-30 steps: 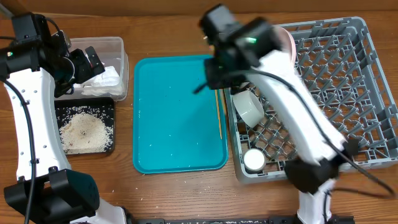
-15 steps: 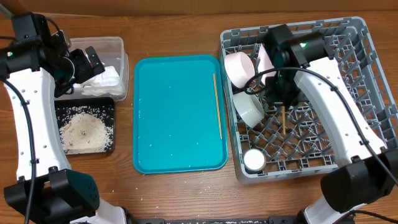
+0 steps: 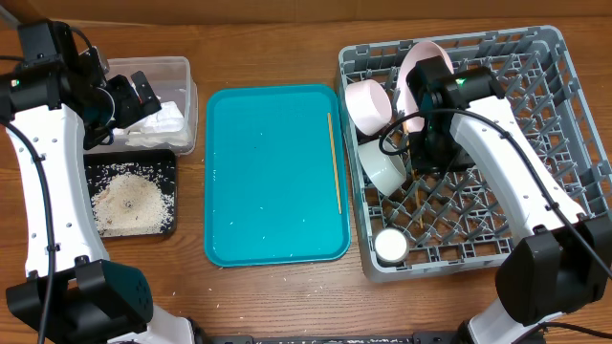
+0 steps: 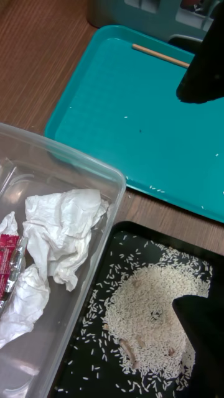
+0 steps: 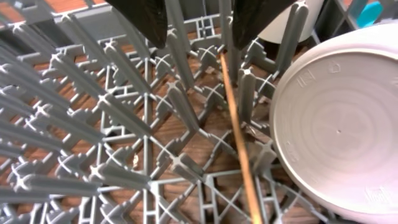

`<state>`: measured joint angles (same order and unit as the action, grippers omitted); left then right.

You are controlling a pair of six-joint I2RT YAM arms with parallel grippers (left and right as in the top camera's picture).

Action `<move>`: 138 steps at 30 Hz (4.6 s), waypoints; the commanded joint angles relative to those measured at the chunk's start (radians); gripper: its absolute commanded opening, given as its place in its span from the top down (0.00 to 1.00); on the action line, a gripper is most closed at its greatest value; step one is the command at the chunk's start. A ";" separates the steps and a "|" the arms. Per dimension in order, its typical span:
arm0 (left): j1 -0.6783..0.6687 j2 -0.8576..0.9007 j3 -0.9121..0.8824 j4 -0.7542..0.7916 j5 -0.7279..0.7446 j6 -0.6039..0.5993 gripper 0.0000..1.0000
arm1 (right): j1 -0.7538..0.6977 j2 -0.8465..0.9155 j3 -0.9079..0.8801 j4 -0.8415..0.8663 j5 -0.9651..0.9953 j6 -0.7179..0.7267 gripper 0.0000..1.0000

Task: Sort waste into correct bins and load items into the dishwasher
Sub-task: 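Drop the chopstick into the dish rack with the right gripper, then grasp the second wooden chopstick with the right gripper, then place the second chopstick in the dish rack and release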

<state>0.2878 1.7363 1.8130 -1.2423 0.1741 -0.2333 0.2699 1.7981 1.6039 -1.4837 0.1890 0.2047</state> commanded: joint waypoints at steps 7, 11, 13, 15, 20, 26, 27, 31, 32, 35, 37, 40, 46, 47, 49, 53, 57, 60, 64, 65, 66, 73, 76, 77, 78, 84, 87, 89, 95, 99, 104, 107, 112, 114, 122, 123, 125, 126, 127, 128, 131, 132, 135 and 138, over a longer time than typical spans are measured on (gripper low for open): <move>0.000 -0.014 0.020 0.000 -0.007 0.012 0.00 | 0.088 -0.027 0.258 0.058 -0.225 0.003 0.63; 0.000 -0.014 0.020 0.000 -0.007 0.012 0.00 | 0.280 -0.006 0.274 0.214 -0.204 0.030 0.62; 0.000 -0.014 0.020 0.000 -0.007 0.012 0.00 | 0.366 0.037 0.274 0.259 -0.119 0.068 0.60; 0.000 -0.014 0.020 0.000 -0.007 0.012 0.00 | 0.420 0.090 0.274 0.286 -0.065 0.093 0.59; 0.000 -0.014 0.020 0.000 -0.007 0.012 0.00 | 0.461 0.255 0.274 0.316 0.014 0.141 0.59; 0.000 -0.014 0.020 0.000 -0.007 0.012 0.00 | 0.436 0.385 0.274 0.324 0.020 0.140 0.59; 0.000 -0.014 0.020 0.000 -0.007 0.012 0.00 | 0.431 0.397 0.273 0.328 0.020 0.136 0.58; 0.000 -0.014 0.020 0.000 -0.007 0.012 0.00 | 0.414 0.441 0.271 0.335 0.022 0.136 0.53; 0.000 -0.014 0.020 0.000 -0.007 0.012 0.00 | 0.404 0.456 0.267 0.336 0.020 0.135 0.53; 0.000 -0.014 0.020 0.000 -0.007 0.013 0.00 | 0.389 0.480 0.267 0.335 0.018 0.128 0.52; 0.000 -0.014 0.020 0.000 -0.007 0.012 0.00 | 0.378 0.505 0.267 0.335 -0.003 0.102 0.52; 0.000 -0.014 0.020 0.000 -0.007 0.012 0.00 | 0.369 0.520 0.267 0.335 -0.007 0.100 0.50; 0.000 -0.014 0.020 0.000 -0.007 0.012 0.00 | 0.363 0.534 0.267 0.333 -0.078 0.034 0.48; 0.000 -0.014 0.020 0.000 -0.007 0.013 0.00 | 0.363 0.539 0.267 0.326 -0.095 0.025 0.48; 0.000 -0.014 0.020 0.000 -0.007 0.013 0.00 | 0.362 0.553 0.267 0.301 -0.132 -0.002 0.48; 0.000 -0.014 0.020 0.000 -0.007 0.012 0.00 | 0.363 0.556 0.267 0.265 -0.192 -0.031 0.52; 0.000 -0.014 0.020 0.000 -0.007 0.012 0.00 | 0.363 0.556 0.267 0.254 -0.210 -0.031 0.74; 0.000 -0.014 0.020 0.000 -0.007 0.013 0.00 | 0.363 0.556 0.267 0.254 -0.210 -0.031 0.94; 0.000 -0.014 0.020 0.000 -0.007 0.012 0.00 | 0.363 0.555 0.288 0.236 -0.217 -0.030 0.96; 0.000 -0.014 0.020 0.000 -0.007 0.012 0.00 | 0.364 0.554 0.320 0.211 -0.235 -0.030 0.96; 0.000 -0.014 0.020 0.000 -0.007 0.012 0.00 | 0.364 0.553 0.357 0.183 -0.236 -0.030 0.96; 0.000 -0.014 0.020 0.000 -0.007 0.012 0.00 | 0.382 0.511 0.667 0.001 -0.236 -0.035 0.96; 0.000 -0.014 0.020 0.000 -0.007 0.012 0.00 | 0.385 0.481 0.774 -0.077 -0.235 -0.034 0.96; 0.000 -0.014 0.020 0.000 -0.007 0.012 0.00 | 0.385 0.462 0.807 -0.109 -0.232 -0.033 0.96; 0.000 -0.014 0.020 0.000 -0.007 0.012 0.00 | 0.385 0.447 0.822 -0.127 -0.229 -0.028 0.96; 0.000 -0.014 0.020 0.000 -0.007 0.012 0.00 | 0.375 0.251 0.831 -0.211 -0.111 0.131 0.96; 0.000 -0.014 0.020 0.000 -0.007 0.012 0.00 | 0.375 0.155 0.830 -0.211 -0.111 0.141 0.96; 0.000 -0.014 0.020 0.000 -0.007 0.012 0.00 | 0.370 0.072 0.808 -0.211 -0.085 0.145 0.96; 0.000 -0.014 0.020 0.000 -0.007 0.013 0.00 | 0.173 -0.127 0.465 -0.210 0.032 0.172 0.96; 0.000 -0.014 0.020 0.000 -0.007 0.012 0.00 | 0.047 -0.121 0.231 -0.178 0.039 0.092 0.96; 0.000 -0.014 0.020 0.000 -0.007 0.012 0.00 | -0.030 -0.119 -0.020 -0.054 0.028 0.039 0.96; 0.000 -0.014 0.020 0.000 -0.007 0.013 0.00 | -0.042 -0.119 -0.103 0.008 0.020 0.018 0.91; 0.000 -0.014 0.020 0.000 -0.007 0.012 0.00 | -0.041 -0.121 -0.127 0.043 0.019 0.019 0.71; 0.000 -0.014 0.020 0.000 -0.007 0.012 0.00 | -0.041 -0.121 -0.125 0.039 0.019 0.019 0.68; 0.000 -0.014 0.020 0.000 -0.007 0.013 0.00 | -0.040 -0.150 -0.088 0.023 -0.055 0.027 0.67; 0.000 -0.014 0.020 0.000 -0.007 0.012 0.00 | -0.040 -0.163 -0.072 0.013 -0.070 0.027 0.67; 0.000 -0.014 0.020 0.000 -0.007 0.012 0.00 | -0.040 -0.196 -0.027 -0.016 -0.103 0.027 0.67; 0.000 -0.014 0.020 0.000 -0.007 0.013 0.00 | -0.039 -0.217 -0.005 -0.032 -0.116 0.027 0.67; 0.000 -0.014 0.020 0.000 -0.007 0.012 0.00 | -0.035 -0.240 0.022 -0.049 -0.126 0.028 0.67; 0.000 -0.014 0.020 0.000 -0.007 0.013 0.00 | -0.028 -0.270 0.051 -0.066 -0.133 0.032 0.64; 0.000 -0.014 0.020 0.000 -0.007 0.012 0.00 | 0.004 -0.366 0.132 -0.091 -0.235 0.035 0.00; 0.000 -0.014 0.020 0.000 -0.007 0.013 0.00 | 0.014 -0.407 0.151 -0.076 -0.301 0.034 0.00; 0.000 -0.014 0.020 0.000 -0.007 0.012 0.00 | 0.017 -0.467 0.152 -0.062 -0.360 0.034 0.00; 0.000 -0.014 0.020 0.000 -0.007 0.013 0.00 | 0.017 -0.502 0.152 -0.083 -0.343 0.030 0.00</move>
<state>0.2878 1.7363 1.8130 -1.2423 0.1707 -0.2333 0.2867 1.3117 1.7466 -1.5581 -0.1085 0.2348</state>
